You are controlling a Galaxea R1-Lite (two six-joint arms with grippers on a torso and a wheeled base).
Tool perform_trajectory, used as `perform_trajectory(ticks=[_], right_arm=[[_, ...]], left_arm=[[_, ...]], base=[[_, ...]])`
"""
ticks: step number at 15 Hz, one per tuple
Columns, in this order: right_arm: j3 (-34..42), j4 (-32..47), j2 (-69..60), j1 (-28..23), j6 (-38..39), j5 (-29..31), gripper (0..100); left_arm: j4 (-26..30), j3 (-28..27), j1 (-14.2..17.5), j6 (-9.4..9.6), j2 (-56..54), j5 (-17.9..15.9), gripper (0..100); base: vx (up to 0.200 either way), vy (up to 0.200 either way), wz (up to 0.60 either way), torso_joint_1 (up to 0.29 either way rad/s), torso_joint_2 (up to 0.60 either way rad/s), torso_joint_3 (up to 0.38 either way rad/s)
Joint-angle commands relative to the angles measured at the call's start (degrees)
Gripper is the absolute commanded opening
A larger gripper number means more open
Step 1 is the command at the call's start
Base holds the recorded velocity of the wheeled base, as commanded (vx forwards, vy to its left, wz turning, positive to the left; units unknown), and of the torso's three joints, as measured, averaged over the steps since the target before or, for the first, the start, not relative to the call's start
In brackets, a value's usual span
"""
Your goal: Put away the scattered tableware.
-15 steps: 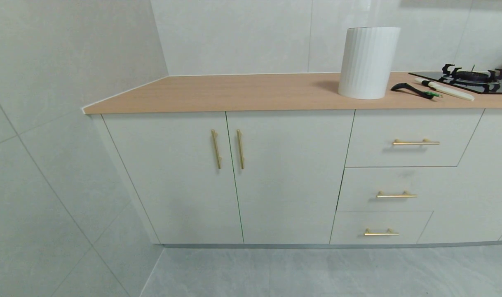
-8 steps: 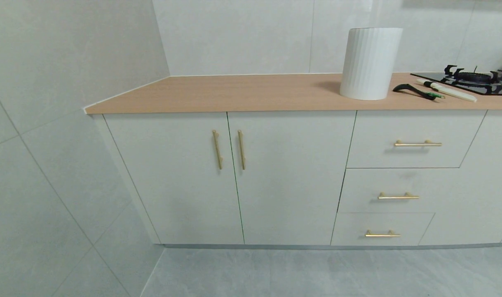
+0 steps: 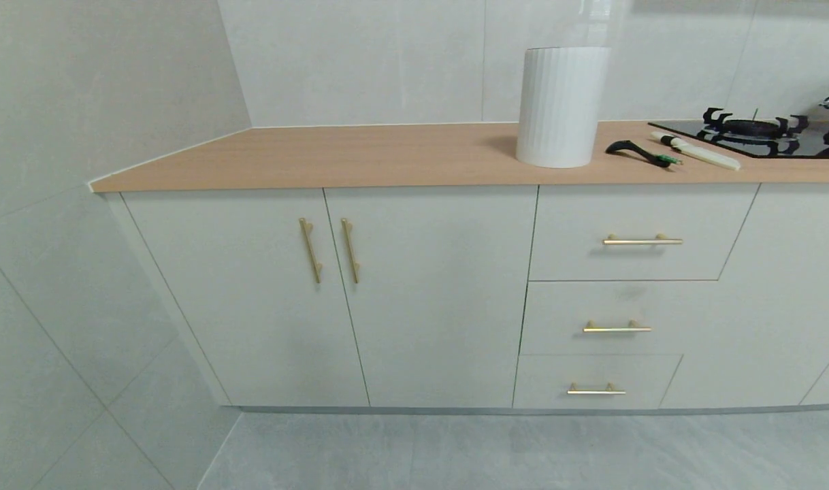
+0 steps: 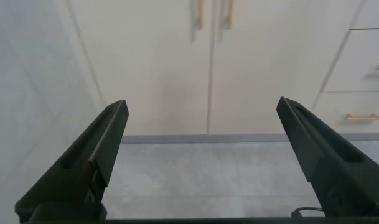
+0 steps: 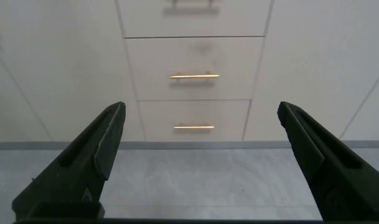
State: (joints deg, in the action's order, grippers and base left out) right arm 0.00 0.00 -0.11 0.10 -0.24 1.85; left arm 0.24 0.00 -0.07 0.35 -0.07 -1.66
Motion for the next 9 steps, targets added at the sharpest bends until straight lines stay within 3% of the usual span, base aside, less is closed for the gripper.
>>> perform_trajectory(ticks=[1, 6, 9], right_arm=[[0.0, 0.0, 0.1, 0.0, -0.1, 0.0, 100], [0.0, 0.0, 0.1, 0.0, 0.0, 0.0, 100], [0.0, 0.0, 0.1, 0.0, -0.1, 0.0, 100]], left_arm=[[0.0, 0.0, 0.0, 0.0, 0.1, 0.0, 100], [0.0, 0.0, 0.0, 0.09, 0.1, 0.0, 100], [0.0, 0.0, 0.0, 0.0, 0.1, 0.0, 100]], base=[[0.0, 0.0, 0.0, 0.0, 0.0, 0.0], [0.0, 0.0, 0.0, 0.0, 0.0, 0.0], [0.2, 0.0, 0.0, -0.007, 0.0, 0.001]])
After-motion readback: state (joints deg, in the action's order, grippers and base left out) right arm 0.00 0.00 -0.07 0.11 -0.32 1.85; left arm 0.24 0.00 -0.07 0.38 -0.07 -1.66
